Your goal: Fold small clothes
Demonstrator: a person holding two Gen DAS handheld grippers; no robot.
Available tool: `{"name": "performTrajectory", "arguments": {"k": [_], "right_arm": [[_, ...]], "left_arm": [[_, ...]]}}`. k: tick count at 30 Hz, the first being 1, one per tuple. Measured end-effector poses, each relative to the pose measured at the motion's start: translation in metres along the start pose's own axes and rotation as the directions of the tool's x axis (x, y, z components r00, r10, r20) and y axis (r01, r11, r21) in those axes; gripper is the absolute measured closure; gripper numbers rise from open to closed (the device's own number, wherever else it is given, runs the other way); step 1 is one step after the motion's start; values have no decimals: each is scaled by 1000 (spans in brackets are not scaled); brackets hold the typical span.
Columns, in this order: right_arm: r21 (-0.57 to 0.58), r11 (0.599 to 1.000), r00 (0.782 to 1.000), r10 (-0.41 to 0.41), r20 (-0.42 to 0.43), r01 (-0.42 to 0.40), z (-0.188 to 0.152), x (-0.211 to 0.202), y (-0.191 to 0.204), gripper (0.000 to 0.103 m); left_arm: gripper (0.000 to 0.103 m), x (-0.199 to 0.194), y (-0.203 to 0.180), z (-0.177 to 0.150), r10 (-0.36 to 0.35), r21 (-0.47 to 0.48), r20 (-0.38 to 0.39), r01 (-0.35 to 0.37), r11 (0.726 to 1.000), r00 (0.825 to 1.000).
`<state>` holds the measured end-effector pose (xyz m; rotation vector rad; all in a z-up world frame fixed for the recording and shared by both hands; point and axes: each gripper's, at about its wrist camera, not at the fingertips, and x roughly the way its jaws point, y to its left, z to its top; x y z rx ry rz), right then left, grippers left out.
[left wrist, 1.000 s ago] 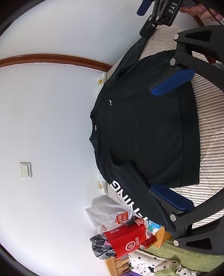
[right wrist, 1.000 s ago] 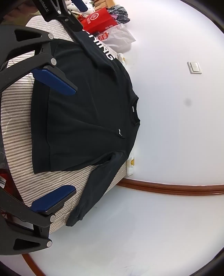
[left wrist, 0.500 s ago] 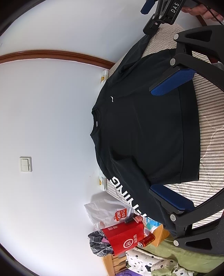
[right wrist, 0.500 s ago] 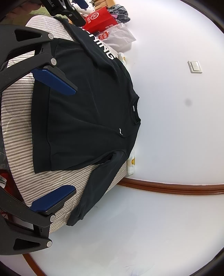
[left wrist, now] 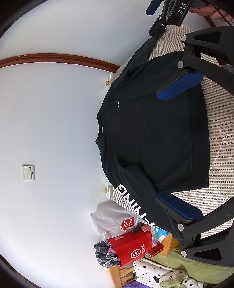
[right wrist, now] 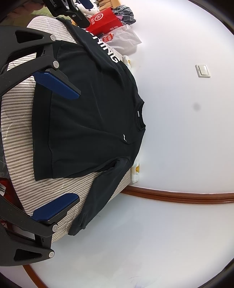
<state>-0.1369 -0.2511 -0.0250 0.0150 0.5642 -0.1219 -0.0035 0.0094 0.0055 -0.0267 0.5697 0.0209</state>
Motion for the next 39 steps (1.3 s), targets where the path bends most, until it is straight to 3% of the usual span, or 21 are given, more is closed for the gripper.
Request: {"name": "performTrajectory", "arguments": {"k": [39], "right_arm": [[-1, 1000, 1000, 6, 10, -6, -3, -2, -3, 0]], "left_arm": [[0, -10, 12, 3, -6, -20, 12, 6, 1000, 1000]]}}
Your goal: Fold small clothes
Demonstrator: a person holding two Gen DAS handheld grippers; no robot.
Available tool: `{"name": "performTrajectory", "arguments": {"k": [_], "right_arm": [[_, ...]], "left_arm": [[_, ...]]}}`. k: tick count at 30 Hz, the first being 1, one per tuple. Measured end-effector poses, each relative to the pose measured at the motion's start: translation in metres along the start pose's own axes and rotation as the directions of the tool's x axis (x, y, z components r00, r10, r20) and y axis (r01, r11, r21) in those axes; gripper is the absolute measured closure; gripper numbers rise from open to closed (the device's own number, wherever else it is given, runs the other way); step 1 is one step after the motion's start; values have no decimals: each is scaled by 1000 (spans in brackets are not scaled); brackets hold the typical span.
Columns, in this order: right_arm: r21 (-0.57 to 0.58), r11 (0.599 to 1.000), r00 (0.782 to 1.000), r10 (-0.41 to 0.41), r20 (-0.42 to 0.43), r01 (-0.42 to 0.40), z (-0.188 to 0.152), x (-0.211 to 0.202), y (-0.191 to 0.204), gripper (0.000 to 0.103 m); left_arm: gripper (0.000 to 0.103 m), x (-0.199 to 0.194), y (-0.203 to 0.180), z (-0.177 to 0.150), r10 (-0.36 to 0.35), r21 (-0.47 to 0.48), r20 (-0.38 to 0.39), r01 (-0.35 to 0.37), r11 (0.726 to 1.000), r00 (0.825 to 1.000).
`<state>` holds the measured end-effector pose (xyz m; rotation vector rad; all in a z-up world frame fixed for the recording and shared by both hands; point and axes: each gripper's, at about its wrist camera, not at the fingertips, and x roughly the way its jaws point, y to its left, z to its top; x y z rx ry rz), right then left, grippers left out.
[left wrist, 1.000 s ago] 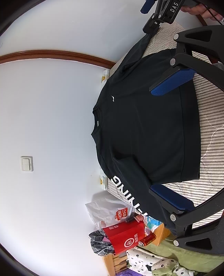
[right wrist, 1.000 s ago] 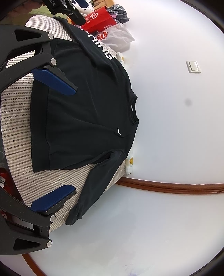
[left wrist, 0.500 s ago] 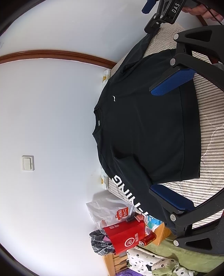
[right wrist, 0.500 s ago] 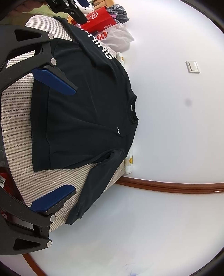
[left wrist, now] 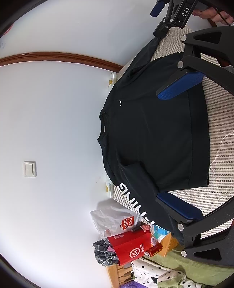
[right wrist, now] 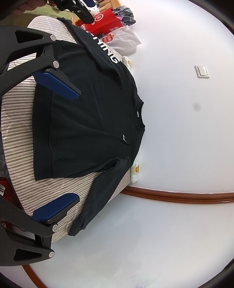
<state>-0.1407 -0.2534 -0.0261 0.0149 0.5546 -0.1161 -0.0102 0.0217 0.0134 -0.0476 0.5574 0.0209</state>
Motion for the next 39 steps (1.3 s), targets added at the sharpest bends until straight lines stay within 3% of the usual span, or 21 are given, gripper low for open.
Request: {"name": "performTrajectory", "arguments": {"k": [9, 19, 25, 29, 32, 39], "right_arm": [[-20, 1000, 1000, -9, 11, 9, 0, 2, 6, 0], [-10, 999, 999, -40, -5, 39, 5, 23, 7, 0], [-14, 1000, 1000, -18, -15, 18, 5, 51, 6, 0], [-12, 1000, 1000, -13, -22, 13, 1, 74, 5, 0], [-44, 998, 998, -41, -41, 39, -3, 92, 8, 0], [-15, 998, 993, -55, -101, 54, -17, 135, 3, 0]], "left_arm": [[0, 7, 1, -2, -26, 1, -9, 26, 1000, 1000], [0, 27, 15, 0, -1, -5, -20, 1, 1000, 1000], [0, 60, 38, -10, -21, -57, -75, 16, 998, 997], [0, 91, 61, -23, -60, -131, -156, 39, 991, 986], [0, 111, 79, -35, 15, -159, -204, -48, 986, 979], [0, 139, 109, -57, 80, -184, -258, -130, 974, 963]]}}
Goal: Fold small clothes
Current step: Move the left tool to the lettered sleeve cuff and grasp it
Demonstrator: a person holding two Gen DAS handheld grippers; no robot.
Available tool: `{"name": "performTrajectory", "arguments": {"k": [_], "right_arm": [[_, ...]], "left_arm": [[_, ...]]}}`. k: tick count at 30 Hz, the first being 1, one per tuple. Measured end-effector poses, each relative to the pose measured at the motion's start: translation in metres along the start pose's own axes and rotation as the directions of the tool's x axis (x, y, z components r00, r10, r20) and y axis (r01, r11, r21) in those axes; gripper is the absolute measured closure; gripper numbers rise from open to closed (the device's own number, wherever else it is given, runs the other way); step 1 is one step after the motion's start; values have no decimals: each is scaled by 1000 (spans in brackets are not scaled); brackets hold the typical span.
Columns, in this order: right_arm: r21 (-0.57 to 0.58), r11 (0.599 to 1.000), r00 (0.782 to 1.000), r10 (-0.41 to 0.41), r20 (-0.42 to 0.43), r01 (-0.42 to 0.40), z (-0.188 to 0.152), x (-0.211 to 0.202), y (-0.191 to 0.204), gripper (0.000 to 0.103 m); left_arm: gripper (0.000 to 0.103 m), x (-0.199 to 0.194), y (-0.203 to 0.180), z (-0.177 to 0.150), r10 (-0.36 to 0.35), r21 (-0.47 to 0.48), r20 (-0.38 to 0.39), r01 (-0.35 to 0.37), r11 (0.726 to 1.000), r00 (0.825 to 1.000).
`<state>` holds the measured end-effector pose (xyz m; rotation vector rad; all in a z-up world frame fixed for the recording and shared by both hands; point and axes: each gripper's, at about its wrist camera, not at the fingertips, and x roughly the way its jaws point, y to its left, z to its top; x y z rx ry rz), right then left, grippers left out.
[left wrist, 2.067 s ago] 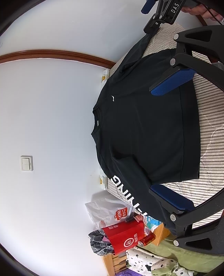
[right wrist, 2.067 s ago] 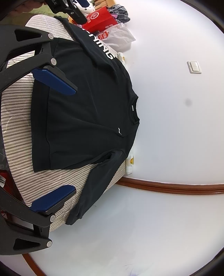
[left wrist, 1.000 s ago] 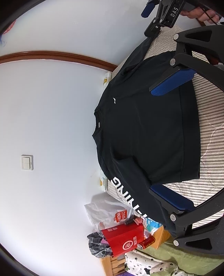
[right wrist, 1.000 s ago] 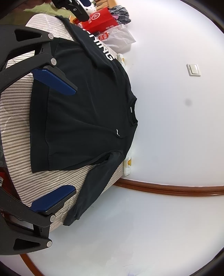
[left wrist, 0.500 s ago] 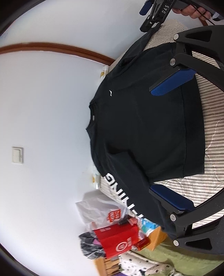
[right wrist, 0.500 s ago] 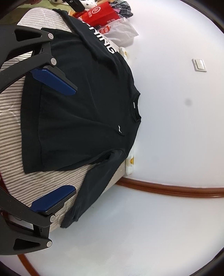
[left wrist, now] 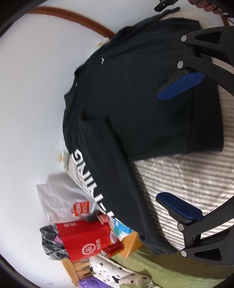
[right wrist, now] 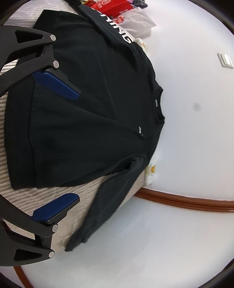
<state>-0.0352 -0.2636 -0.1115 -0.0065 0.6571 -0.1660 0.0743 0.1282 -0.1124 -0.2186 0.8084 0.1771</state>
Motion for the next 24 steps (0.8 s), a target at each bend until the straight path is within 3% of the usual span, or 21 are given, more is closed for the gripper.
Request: {"name": "performTrajectory", "arguments": {"k": [10, 15, 24], "right_arm": [[-64, 998, 999, 17, -46, -20, -12, 28, 28, 1], [-64, 998, 996, 23, -89, -29, -14, 38, 39, 1], [-79, 996, 995, 37, -95, -45, -10, 45, 61, 1]], "left_arm": [[0, 35, 39, -1, -52, -120, -67, 44, 992, 996], [1, 35, 56, -6, -39, -159, -55, 30, 987, 998], [1, 34, 77, -10, -9, -172, -29, 4, 985, 1000]]}}
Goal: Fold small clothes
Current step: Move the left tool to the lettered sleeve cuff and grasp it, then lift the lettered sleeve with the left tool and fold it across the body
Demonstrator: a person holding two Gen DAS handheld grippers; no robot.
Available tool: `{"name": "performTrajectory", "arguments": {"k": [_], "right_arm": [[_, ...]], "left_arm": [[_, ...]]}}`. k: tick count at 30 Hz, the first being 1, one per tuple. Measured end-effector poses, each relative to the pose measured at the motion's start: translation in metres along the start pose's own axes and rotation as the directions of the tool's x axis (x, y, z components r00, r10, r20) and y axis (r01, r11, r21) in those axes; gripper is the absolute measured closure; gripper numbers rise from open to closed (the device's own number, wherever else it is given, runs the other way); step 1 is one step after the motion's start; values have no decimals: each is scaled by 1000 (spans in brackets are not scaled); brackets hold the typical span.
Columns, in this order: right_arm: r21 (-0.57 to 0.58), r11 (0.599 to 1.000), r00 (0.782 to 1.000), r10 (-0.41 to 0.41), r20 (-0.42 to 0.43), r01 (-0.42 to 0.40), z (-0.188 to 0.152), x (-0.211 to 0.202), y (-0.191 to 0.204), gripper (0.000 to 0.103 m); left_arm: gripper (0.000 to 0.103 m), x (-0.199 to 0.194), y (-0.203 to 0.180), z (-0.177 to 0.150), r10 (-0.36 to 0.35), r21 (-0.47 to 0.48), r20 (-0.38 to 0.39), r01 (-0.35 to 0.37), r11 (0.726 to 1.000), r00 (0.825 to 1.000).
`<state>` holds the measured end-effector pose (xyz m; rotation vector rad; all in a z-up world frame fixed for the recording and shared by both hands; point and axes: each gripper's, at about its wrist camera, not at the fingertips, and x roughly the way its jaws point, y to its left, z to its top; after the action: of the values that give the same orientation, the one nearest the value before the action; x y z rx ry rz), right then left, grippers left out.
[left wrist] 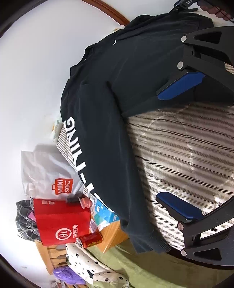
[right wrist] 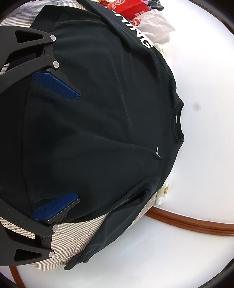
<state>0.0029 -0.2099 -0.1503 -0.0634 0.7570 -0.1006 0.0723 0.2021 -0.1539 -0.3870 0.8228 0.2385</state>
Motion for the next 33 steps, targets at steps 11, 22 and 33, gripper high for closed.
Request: {"name": "performTrajectory", "arguments": {"k": [11, 22, 33], "right_arm": [[0, 1000, 1000, 4, -13, -4, 4, 9, 6, 1], [13, 1000, 1000, -26, -12, 26, 3, 12, -10, 1], [-12, 998, 996, -59, -60, 59, 8, 24, 3, 1]], "left_arm": [[25, 14, 45, 9, -94, -233, 22, 96, 968, 995], [29, 34, 41, 26, -38, -263, 47, 49, 963, 998], [85, 43, 52, 33, 47, -256, 39, -35, 966, 998]]}}
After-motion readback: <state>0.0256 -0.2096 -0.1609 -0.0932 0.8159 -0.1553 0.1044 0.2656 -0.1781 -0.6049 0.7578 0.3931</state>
